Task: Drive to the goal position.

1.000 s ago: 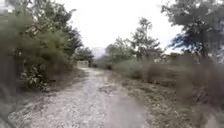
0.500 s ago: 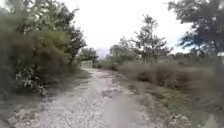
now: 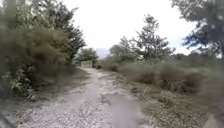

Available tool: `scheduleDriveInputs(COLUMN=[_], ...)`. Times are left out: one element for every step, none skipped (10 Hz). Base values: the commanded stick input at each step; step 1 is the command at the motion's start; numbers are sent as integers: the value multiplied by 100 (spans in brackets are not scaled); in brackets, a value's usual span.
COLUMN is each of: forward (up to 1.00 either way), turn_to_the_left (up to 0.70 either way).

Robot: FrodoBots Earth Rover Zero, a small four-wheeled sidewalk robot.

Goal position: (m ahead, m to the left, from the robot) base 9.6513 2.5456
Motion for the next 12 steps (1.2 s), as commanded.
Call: scheduleDriveInputs(forward=[50, 50, 50, 50, 50, 50, 50, 50, 50, 50, 50, 50], turn_to_the_left=[0, 0, 0, 0, 0, 0, 0, 0, 0, 0, 0, 0])
